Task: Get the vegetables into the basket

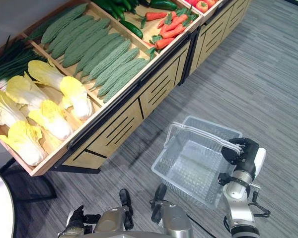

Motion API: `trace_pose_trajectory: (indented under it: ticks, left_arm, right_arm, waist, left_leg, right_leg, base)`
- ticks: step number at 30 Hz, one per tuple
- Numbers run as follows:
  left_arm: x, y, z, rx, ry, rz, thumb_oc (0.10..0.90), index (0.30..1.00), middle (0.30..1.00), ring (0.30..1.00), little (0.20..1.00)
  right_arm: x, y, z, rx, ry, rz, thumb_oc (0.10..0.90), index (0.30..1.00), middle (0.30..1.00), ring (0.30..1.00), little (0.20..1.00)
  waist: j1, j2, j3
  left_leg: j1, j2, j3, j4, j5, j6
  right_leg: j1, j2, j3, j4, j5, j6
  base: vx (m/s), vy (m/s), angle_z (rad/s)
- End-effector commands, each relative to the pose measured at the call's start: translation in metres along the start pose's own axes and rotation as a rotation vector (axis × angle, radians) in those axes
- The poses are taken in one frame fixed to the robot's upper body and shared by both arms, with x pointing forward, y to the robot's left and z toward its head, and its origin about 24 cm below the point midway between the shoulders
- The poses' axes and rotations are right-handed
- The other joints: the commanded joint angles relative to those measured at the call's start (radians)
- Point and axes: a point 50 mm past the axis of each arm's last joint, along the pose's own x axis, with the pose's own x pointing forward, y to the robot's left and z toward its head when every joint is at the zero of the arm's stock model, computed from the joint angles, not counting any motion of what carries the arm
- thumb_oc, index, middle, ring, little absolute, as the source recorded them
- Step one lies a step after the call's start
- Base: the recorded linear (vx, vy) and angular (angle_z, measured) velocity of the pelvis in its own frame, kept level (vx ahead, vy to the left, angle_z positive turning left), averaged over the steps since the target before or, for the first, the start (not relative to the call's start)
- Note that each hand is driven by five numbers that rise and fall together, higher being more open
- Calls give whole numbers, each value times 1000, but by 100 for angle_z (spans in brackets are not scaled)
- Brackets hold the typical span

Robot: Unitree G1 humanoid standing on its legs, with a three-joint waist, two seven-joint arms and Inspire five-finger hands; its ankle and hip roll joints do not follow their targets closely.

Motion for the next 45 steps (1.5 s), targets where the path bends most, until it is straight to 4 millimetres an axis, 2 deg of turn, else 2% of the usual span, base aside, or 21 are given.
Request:
trace_pose_trajectory:
  ticks: [1, 3, 7, 8, 9, 10, 11, 13, 15, 16, 17, 22, 25, 27, 31, 35, 38, 41, 42, 43, 45]
  left_arm:
    - [4, 23, 0, 44, -23, 66, 900, 1000, 1000, 1000, 1000]
    - [5, 28, 2, 25, -32, 91, 900, 1000, 1000, 1000, 1000]
    - [5, 31, 2, 20, -32, 98, 900, 1000, 1000, 1000, 1000]
    - [5, 34, 2, 10, -35, 107, 900, 1000, 1000, 1000, 1000]
    - [5, 35, 3, 11, -41, 109, 900, 1000, 1000, 1000, 1000]
    - [5, 36, 5, 11, -47, 110, 900, 1000, 1000, 1000, 1000]
    - [5, 36, 5, 13, -52, 111, 900, 1000, 1000, 1000, 1000]
    - [6, 37, 5, 10, -48, 118, 900, 1000, 1000, 1000, 1000]
    - [7, 41, 7, 9, -46, 139, 900, 1000, 1000, 1000, 1000]
    - [8, 44, 6, 16, -38, 151, 900, 1000, 1000, 1000, 1000]
    - [8, 46, 6, 18, -36, 158, 900, 1000, 1000, 1000, 1000]
    - [7, 51, -4, -9, -3, 186, 900, 1000, 1000, 1000, 1000]
    - [5, 51, -13, -29, 37, 209, 900, 1000, 1000, 1000, 1000]
    - [5, 48, -14, -28, 42, 212, 900, 1000, 1000, 1000, 1000]
    - [2, 39, -22, -26, 66, 211, 900, 1000, 1000, 1000, 1000]
    - [0, 36, -28, -39, 97, 230, 900, 1000, 1000, 1000, 1000]
    - [-1, 36, -31, -50, 111, 237, 900, 1000, 1000, 1000, 1000]
    - [-2, 39, -35, -111, 141, 268, 900, 1000, 1000, 1000, 1000]
    - [-1, 46, -34, -154, 151, 306, 900, 1000, 1000, 1000, 1000]
    - [-1, 46, -34, -154, 151, 306, 900, 1000, 1000, 1000, 1000]
    - [1, 60, -30, -188, 148, 384, 900, 1000, 1000, 1000, 1000]
  right_arm:
    - [14, -6, 58, 123, -272, -29, 400, 300, 300, 300, 300]
    - [13, 1, 58, 125, -267, -5, 400, 300, 300, 300, 300]
    - [12, 6, 60, 130, -274, 13, 400, 300, 300, 300, 300]
    - [12, 10, 65, 136, -289, 34, 400, 300, 300, 300, 300]
    - [11, 11, 65, 137, -289, 35, 400, 300, 300, 300, 300]
    - [11, 11, 65, 138, -290, 37, 400, 300, 300, 300, 300]
    - [10, 11, 66, 140, -299, 37, 400, 300, 300, 300, 300]
    - [10, 10, 66, 150, -300, 23, 400, 300, 300, 300, 300]
    - [10, 7, 66, 174, -298, 0, 400, 300, 300, 300, 300]
    - [8, 5, 64, 190, -292, -7, 400, 300, 300, 300, 300]
    - [7, 4, 62, 195, -288, -6, 400, 300, 300, 300, 300]
    - [6, 4, 62, 205, -285, 3, 400, 300, 300, 300, 300]
    - [9, -1, 65, 205, -306, -4, 400, 300, 300, 300, 300]
    - [11, -2, 66, 195, -313, -12, 400, 300, 300, 300, 300]
    - [12, -5, 62, 165, -304, -10, 400, 300, 300, 300, 300]
    - [9, -7, 54, 148, -284, -13, 400, 300, 300, 300, 300]
    - [9, -6, 52, 141, -272, -11, 400, 300, 300, 300, 300]
    - [8, -6, 36, 92, -207, -19, 400, 300, 300, 300, 300]
    - [10, -8, 21, 48, -150, -35, 400, 300, 300, 300, 300]
    - [10, -8, 21, 48, -150, -35, 400, 300, 300, 300, 300]
    - [9, -11, 0, -22, -69, -45, 400, 300, 300, 300, 300]
  waist:
    - [16, -54, -73]
    - [30, -64, -81]
    - [36, -64, -79]
    - [38, -57, -72]
    - [35, -56, -67]
    - [25, -50, -62]
    - [16, -44, -59]
    - [9, -36, -61]
    - [-5, -39, -66]
    - [-23, -42, -68]
    - [-29, -44, -70]
    - [-19, -58, -85]
    - [-8, -47, -95]
    - [-6, -39, -99]
    - [-8, -28, -106]
    - [-14, -26, -112]
    - [-16, -25, -120]
    - [-14, -29, -127]
    - [-10, -32, -131]
    - [-12, -32, -130]
    - [-5, -36, -138]
  left_leg:
    - [-20, -31, -3, 44, -19, 42]
    - [-8, -48, -9, 26, -30, 57]
    - [11, -57, -16, 9, -37, 75]
    - [27, -66, -26, 5, -46, 94]
    - [34, -71, -40, 3, -49, 98]
    - [34, -73, -68, 0, -47, 99]
    - [38, -75, -92, 4, -52, 96]
    - [36, -70, -122, 18, -59, 84]
    - [31, -60, -172, 41, -75, 60]
    - [33, -58, -217, 47, -84, 48]
    - [36, -56, -240, 48, -89, 44]
    - [45, -18, -252, 50, -81, 20]
    - [34, 29, -279, -2, -17, -18]
    - [31, 40, -287, -13, -1, -28]
    - [39, 47, -293, -13, 8, -35]
    - [42, 40, -269, -26, 21, -43]
    - [45, 39, -265, -37, 19, -42]
    - [45, 37, -269, -39, 7, -42]
    - [42, 31, -279, -39, 4, -43]
    - [42, 31, -280, -39, 4, -43]
    - [39, 28, -289, -39, 0, -46]
  right_leg:
    - [70, -179, 94, -16, 1, 171]
    - [65, -193, 103, 8, 5, 188]
    - [32, -210, 122, 116, -3, 202]
    - [-5, -237, 143, 245, 12, 225]
    - [-25, -242, 172, 291, 16, 230]
    - [-50, -224, 237, 314, 32, 234]
    - [-62, -206, 296, 300, 25, 229]
    - [-62, -201, 345, 218, 8, 214]
    - [-61, -234, 417, 83, 38, 221]
    - [-81, -230, 523, 36, 55, 231]
    - [-89, -224, 566, 43, 61, 235]
    - [-51, -211, 493, -5, 53, 229]
    - [-12, -167, 452, -66, 46, 209]
    - [4, -158, 436, -79, 41, 201]
    - [43, -149, 406, -93, 30, 187]
    - [68, -165, 366, -103, 31, 190]
    - [66, -165, 365, -103, 37, 192]
    - [68, -172, 357, -106, 46, 196]
    - [75, -180, 347, -110, 51, 198]
    - [76, -180, 346, -110, 51, 198]
    - [84, -189, 331, -111, 53, 203]
  base:
    - [71, 174, 7]
    - [79, 185, 12]
    - [41, 124, 20]
    - [47, 109, 31]
    - [64, 100, 30]
    - [59, -11, 33]
    - [60, -30, 55]
    - [100, -113, 99]
    - [178, -253, 87]
    - [177, -249, 77]
    - [135, -186, 74]
    - [68, -224, 78]
    - [44, -338, -2]
    - [39, -162, 31]
    - [62, -98, 22]
    - [18, 2, 16]
    - [3, 22, 15]
    - [-16, 60, 7]
    - [-20, 64, 7]
    - [-17, 66, 12]
    - [-1, 47, 21]
